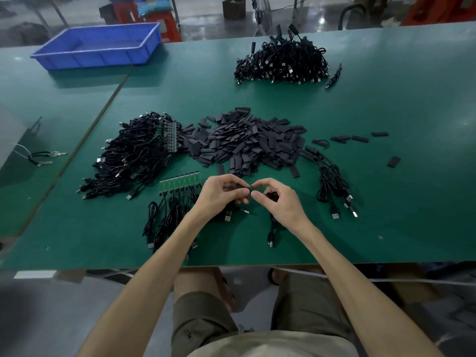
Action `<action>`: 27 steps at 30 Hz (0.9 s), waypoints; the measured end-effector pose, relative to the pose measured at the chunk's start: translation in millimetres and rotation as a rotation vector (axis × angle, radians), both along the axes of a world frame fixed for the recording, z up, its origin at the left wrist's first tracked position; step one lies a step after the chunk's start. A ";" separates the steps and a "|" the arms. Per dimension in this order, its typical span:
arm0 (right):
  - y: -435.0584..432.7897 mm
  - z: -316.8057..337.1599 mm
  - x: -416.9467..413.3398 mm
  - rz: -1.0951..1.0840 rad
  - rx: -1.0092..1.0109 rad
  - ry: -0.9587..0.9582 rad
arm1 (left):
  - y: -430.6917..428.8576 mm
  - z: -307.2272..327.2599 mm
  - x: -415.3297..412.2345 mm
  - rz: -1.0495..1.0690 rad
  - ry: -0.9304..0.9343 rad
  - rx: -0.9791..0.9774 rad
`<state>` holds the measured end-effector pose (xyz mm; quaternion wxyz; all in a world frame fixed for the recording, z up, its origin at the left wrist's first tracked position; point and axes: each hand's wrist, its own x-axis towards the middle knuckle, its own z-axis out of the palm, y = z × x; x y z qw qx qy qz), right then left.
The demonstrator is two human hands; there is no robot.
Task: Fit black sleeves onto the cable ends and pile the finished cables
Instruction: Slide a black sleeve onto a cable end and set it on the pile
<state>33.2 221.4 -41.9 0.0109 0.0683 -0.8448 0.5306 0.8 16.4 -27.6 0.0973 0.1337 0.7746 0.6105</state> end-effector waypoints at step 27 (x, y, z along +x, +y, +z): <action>-9.9 0.0 11.3 -0.062 0.272 0.317 | 0.6 -3.0 -4.0 -0.028 -0.025 0.056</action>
